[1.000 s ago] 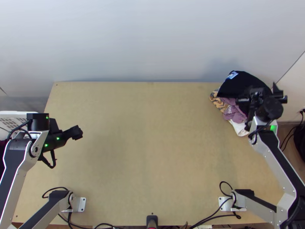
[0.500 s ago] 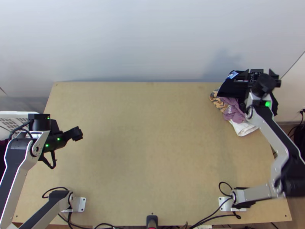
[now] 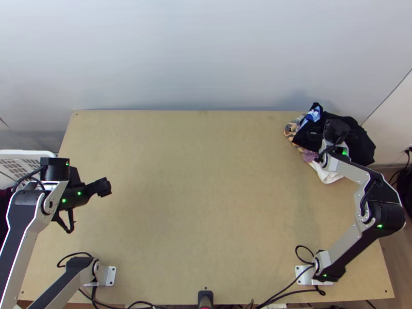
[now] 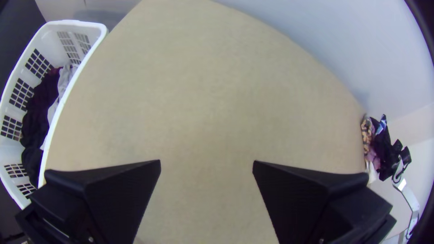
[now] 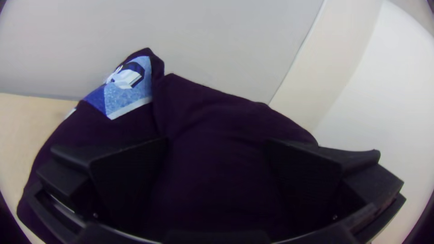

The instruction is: Fold the t-shirt

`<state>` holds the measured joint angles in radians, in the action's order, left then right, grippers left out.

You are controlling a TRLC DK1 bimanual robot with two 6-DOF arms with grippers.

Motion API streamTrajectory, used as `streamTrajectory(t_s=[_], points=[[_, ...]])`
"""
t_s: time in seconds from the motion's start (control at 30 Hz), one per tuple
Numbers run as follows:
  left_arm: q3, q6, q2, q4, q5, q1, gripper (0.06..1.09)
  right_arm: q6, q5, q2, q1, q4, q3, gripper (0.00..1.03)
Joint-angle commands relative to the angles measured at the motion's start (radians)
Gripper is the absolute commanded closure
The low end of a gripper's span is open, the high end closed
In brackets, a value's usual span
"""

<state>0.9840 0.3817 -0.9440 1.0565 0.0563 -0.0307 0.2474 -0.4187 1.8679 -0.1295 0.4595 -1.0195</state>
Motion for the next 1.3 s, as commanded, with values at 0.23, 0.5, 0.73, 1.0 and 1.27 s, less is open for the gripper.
streamTrajectory(t_s=[0.23, 0.5, 0.73, 1.0, 1.27], points=[[-0.034, 0.0, 0.051, -0.095, -0.01, 0.0, 0.1, -0.016, 0.049, -0.294, 0.064, -0.041, 0.064, 0.04], [-0.076, 0.011, 0.105, -0.199, -0.016, 0.011, 0.1, -0.013, 0.046, -0.506, 0.157, -0.131, -0.062, 0.04], [-0.154, -0.069, 0.172, -0.371, -0.13, 0.011, 0.1, -0.042, 0.044, -0.75, 0.353, -0.174, 0.113, 0.04], [-0.372, -0.102, 0.266, -0.59, -0.21, 0.011, 0.1, -0.178, 0.044, -1.033, 0.581, -0.217, 0.463, 0.04], [-0.525, -0.127, 0.298, -0.721, -0.213, 0.043, 0.1, -0.151, 0.038, -1.245, 0.683, -0.277, 0.716, 0.04]])
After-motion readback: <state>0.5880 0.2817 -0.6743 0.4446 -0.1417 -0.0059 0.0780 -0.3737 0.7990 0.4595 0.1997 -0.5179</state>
